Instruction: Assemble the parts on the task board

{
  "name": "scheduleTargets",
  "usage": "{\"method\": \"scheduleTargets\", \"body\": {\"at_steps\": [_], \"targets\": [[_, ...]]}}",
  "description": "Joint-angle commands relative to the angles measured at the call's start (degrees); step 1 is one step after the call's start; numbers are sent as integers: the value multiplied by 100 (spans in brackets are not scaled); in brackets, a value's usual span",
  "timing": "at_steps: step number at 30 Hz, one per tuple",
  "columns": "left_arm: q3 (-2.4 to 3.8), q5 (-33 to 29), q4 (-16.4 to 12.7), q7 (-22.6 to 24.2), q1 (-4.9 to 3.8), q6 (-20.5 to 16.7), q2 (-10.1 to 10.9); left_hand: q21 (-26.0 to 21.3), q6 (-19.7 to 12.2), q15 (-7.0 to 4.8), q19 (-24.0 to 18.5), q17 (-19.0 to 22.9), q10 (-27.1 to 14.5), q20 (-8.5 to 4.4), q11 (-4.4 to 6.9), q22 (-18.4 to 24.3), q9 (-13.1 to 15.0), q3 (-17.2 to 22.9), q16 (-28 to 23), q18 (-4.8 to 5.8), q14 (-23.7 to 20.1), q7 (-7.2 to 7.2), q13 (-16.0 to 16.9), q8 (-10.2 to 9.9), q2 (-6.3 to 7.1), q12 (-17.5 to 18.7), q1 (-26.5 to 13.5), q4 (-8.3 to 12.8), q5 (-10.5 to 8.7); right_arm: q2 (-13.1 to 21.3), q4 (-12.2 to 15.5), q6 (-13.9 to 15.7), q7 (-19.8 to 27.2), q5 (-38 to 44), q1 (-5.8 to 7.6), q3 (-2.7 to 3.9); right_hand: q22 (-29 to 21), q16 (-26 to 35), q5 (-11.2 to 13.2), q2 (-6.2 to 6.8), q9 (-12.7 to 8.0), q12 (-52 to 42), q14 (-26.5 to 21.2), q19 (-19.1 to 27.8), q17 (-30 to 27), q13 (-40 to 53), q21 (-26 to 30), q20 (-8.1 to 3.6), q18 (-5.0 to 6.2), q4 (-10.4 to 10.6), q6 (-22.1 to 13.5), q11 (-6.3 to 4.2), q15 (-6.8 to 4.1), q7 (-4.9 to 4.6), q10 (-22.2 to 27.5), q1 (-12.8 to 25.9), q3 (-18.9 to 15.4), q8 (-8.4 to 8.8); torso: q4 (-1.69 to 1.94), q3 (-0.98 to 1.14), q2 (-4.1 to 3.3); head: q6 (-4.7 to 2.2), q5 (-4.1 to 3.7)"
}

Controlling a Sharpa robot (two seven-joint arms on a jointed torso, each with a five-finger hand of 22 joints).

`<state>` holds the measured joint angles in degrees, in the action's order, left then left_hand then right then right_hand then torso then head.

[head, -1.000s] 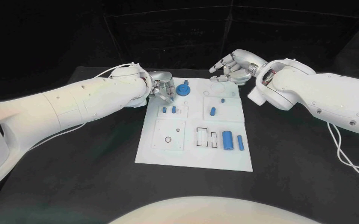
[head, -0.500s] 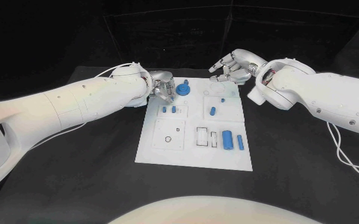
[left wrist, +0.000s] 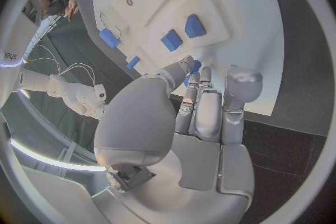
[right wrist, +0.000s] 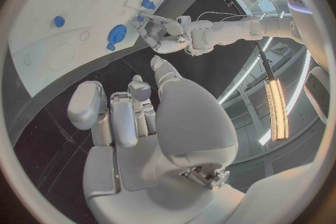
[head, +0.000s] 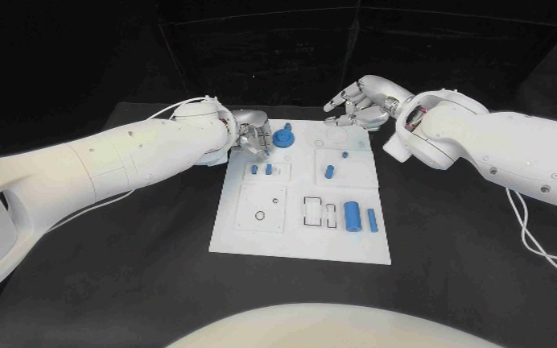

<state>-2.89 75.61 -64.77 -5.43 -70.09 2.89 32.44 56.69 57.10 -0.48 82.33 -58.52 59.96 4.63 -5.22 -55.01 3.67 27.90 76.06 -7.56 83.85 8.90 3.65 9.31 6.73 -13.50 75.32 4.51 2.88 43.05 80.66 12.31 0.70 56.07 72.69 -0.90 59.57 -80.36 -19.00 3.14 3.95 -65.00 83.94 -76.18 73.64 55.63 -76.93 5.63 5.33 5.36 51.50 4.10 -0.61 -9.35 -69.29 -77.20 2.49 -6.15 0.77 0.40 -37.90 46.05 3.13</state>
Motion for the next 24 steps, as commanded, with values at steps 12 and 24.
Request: {"method": "scheduleTargets", "body": {"at_steps": [12, 24], "targets": [[1, 10, -61, -7, 7, -15, 50, -100, -86, 67, -36, 51, -212, 70, -47, 80, 4, -64, -40, 30, 54, 8, -8, -91, 38, 155, -41, 23, -2, 5, -4, 13, 29, 68, 10, 4, -36, 39, -22, -67, -5, 29, 257, 48, -13, -21, 46, -18, 60, 36, -3, -21, -2, 29, 36, 9, -13, -38, 5, -1, 2, -9, -19], [7, -507, -284, 236, 42, -656, 319, -373, -482, 168, -92, 159, -988, 167, -171, 331, 10, -523, -43, -23, 30, 11, 8, -380, 104, 459, -109, -32, -3, 25, -29, 170, -141, 387, 9, 3, -1159, 814, -14, -45, -1, 2168, 50, 467, -997, -2358, 714, -54, 243, 273, 12, -55, -43, 61, 979, -156, 10, -142, 10, -5, 2, -29, -28]]}}
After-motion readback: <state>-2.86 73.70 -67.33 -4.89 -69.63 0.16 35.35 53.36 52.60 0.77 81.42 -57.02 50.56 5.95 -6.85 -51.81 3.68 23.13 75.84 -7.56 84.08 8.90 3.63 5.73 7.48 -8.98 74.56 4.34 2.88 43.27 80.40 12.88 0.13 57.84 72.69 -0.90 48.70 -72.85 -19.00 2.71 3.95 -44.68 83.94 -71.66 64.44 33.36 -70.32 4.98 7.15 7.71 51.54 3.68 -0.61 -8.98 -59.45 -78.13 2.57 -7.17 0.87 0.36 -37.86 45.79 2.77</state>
